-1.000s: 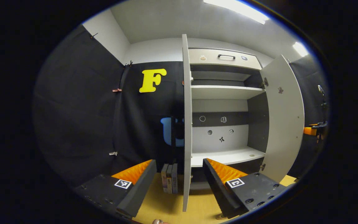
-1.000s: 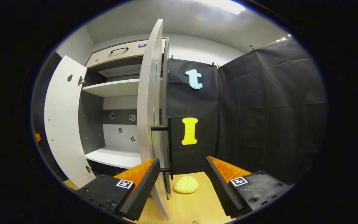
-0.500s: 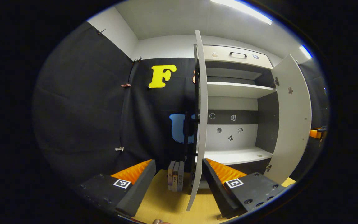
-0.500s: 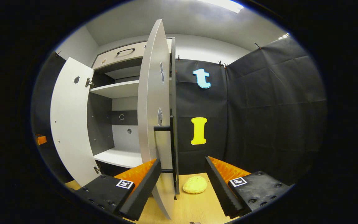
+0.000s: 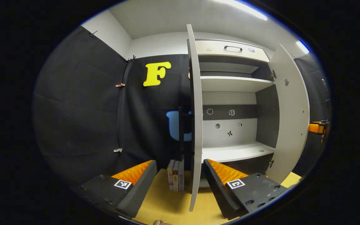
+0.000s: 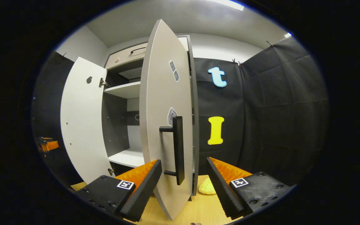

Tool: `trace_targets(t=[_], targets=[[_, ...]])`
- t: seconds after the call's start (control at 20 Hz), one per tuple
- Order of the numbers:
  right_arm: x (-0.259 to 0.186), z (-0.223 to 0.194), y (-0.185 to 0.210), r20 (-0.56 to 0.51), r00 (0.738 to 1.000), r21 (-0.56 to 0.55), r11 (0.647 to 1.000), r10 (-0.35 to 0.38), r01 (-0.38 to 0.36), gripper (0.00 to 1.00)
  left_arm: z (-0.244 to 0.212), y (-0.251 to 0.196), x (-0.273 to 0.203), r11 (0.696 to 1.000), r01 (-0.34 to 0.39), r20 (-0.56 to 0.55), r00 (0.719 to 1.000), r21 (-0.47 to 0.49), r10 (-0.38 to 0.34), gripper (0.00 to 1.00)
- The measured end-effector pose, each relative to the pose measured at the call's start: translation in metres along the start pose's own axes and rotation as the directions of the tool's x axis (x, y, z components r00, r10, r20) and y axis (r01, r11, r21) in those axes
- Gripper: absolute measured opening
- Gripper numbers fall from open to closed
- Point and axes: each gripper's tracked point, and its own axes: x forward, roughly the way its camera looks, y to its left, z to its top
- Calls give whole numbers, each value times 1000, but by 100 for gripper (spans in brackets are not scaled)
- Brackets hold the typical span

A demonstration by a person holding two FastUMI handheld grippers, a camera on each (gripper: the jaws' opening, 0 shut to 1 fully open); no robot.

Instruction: Grasp the bottle in the cabinet with the left hand and place it on the coaster, then close the right door with the right hand and the left door with the left hand.

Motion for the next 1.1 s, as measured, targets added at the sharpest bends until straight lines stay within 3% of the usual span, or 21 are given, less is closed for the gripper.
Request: trace_targets(t=[0.45, 0.65, 1.1], targets=[[43, -13, 85, -28, 983, 34, 983, 180, -179, 97, -7, 37, 10, 999, -34, -25, 999, 18, 34, 95], [36, -16, 83, -37, 986, -18, 987, 161, -162, 98, -5, 38, 24, 1000, -15, -15, 1000, 6, 15, 95], [24, -18, 68, -52, 994, -2, 995, 95, -95, 98, 6, 19, 55, 997, 77, 27, 997, -19, -77, 95]])
